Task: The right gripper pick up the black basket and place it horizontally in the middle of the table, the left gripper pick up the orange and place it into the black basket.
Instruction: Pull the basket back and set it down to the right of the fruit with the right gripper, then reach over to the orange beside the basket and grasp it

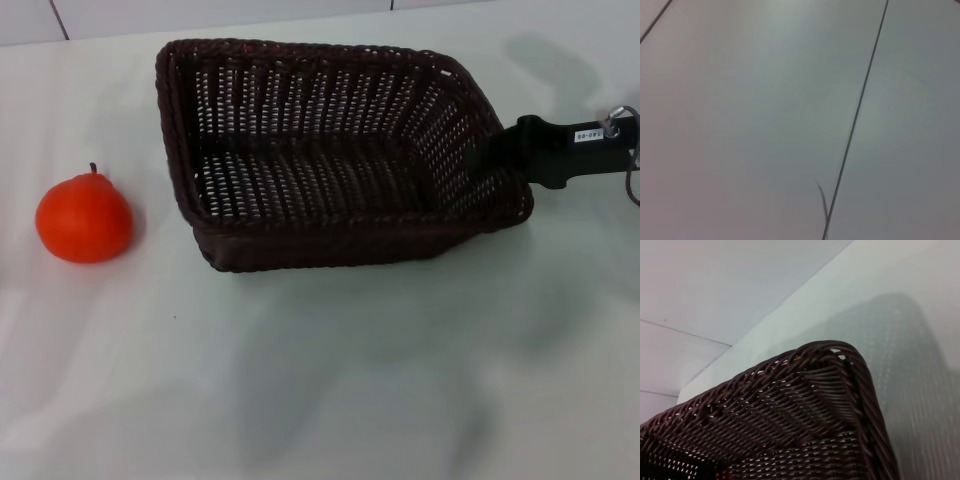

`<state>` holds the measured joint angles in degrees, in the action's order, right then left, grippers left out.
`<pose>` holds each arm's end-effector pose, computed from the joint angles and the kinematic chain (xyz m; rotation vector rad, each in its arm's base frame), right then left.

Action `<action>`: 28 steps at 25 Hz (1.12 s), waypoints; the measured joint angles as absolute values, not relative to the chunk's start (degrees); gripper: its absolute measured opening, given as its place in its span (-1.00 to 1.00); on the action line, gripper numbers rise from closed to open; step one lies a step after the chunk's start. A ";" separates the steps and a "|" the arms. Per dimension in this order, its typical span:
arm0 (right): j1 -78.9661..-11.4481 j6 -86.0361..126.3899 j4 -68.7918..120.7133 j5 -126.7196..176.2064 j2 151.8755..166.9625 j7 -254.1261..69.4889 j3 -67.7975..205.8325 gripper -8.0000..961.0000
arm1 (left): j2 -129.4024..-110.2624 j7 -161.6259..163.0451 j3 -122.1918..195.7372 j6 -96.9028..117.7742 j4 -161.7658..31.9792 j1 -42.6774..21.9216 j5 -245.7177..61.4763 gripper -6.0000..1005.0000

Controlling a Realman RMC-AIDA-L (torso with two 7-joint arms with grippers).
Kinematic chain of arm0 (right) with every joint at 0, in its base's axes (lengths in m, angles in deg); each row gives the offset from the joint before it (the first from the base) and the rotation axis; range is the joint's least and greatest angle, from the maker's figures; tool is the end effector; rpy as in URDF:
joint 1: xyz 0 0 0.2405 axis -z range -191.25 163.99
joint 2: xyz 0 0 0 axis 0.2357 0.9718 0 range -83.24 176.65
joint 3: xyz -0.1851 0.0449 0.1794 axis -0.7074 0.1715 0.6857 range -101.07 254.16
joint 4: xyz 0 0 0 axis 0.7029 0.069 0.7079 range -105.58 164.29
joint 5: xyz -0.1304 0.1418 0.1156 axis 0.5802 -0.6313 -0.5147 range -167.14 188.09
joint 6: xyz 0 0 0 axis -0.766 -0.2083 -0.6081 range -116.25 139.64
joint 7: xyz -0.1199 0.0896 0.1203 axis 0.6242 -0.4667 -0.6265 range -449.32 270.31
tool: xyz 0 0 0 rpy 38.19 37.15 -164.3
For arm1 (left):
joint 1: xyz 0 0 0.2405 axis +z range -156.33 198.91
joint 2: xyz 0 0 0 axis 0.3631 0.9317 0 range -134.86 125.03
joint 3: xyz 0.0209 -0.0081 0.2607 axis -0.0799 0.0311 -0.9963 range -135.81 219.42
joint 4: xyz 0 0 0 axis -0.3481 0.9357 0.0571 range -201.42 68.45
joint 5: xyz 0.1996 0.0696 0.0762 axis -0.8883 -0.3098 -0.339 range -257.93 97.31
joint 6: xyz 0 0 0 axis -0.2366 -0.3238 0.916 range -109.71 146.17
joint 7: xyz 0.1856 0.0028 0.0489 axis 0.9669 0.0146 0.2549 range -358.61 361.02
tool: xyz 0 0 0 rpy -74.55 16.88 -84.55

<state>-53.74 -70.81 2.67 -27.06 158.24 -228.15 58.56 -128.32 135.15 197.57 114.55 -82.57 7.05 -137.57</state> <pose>0.3105 0.3965 -0.0157 -1.9693 -1.9286 -0.2466 -0.3357 0.3021 0.0680 -1.3756 -0.5024 -1.2683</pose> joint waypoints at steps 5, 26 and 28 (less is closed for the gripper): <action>-52.85 -70.72 2.77 -29.80 158.74 -227.93 58.66 -0.58 | -128.39 135.15 197.79 114.55 -82.57 7.05 -137.76 0.38; -51.19 -73.77 4.62 -32.74 158.41 -227.77 58.51 0.71 | -128.04 135.15 196.82 112.96 -82.76 7.11 -138.01 0.38; -50.90 -73.82 4.28 -32.94 157.93 -227.83 58.60 0.71 | -127.45 135.15 194.47 111.70 -82.80 7.43 -138.10 0.38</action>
